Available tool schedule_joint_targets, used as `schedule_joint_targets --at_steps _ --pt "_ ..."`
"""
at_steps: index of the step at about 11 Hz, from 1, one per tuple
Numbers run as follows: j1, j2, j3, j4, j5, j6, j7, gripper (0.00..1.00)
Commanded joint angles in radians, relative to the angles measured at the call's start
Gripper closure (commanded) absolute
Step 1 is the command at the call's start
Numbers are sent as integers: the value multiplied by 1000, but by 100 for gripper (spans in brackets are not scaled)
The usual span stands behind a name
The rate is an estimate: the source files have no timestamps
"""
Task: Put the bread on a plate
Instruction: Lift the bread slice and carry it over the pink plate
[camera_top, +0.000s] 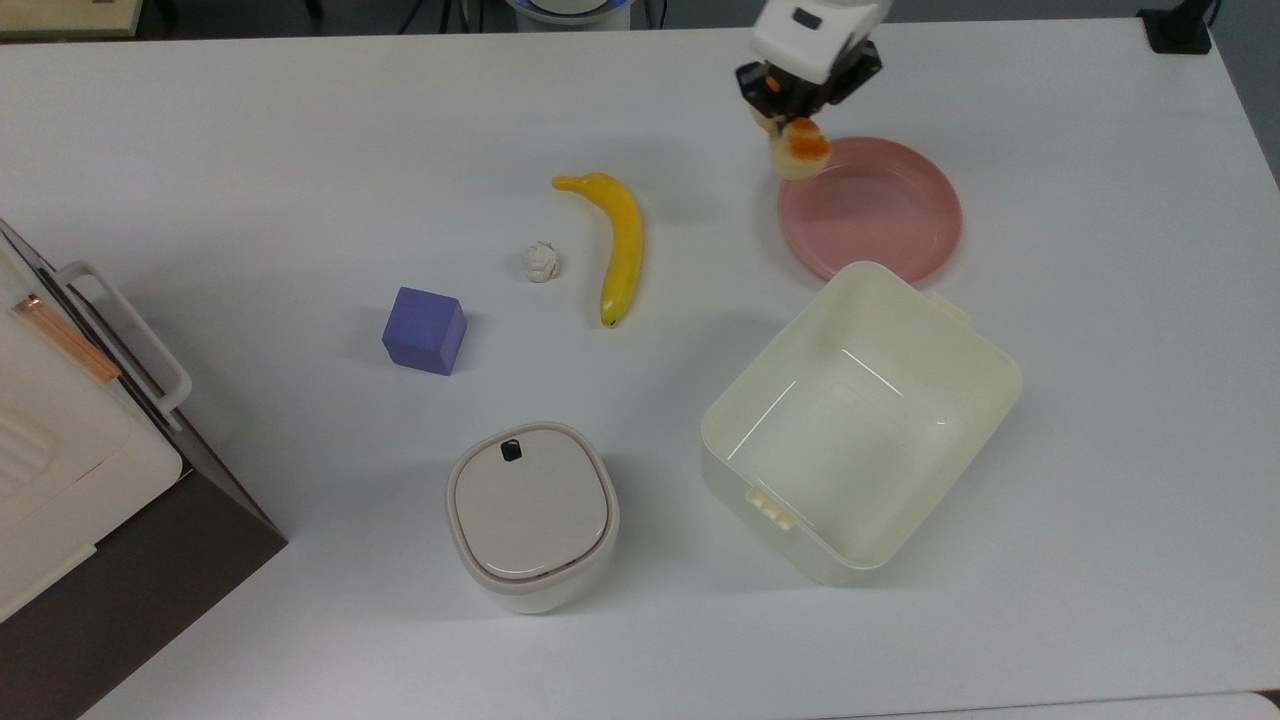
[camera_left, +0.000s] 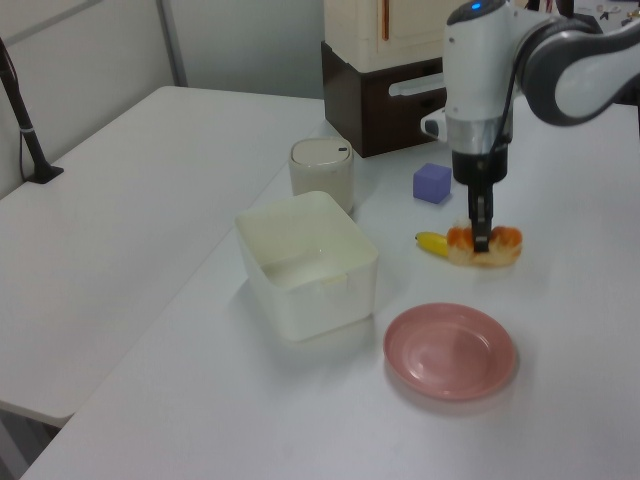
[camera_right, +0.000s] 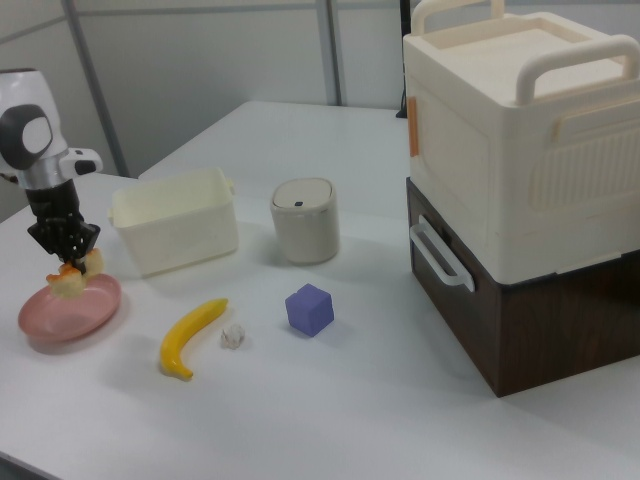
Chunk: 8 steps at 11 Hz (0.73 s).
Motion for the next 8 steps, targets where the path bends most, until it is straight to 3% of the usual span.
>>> schedule_joint_targets --at_steps 1,4,5,6,7,8 --pt "71 68 -12 0 -2 128 121 100" --pt "180 145 -12 32 -95 174 289 98" --pt "189 165 -12 39 -118 173 332 41" --pt "194 182 -12 43 -129 170 338 17" --pt "189 183 -12 45 -148 162 338 0" --pt "185 180 -12 45 -148 159 337 0"
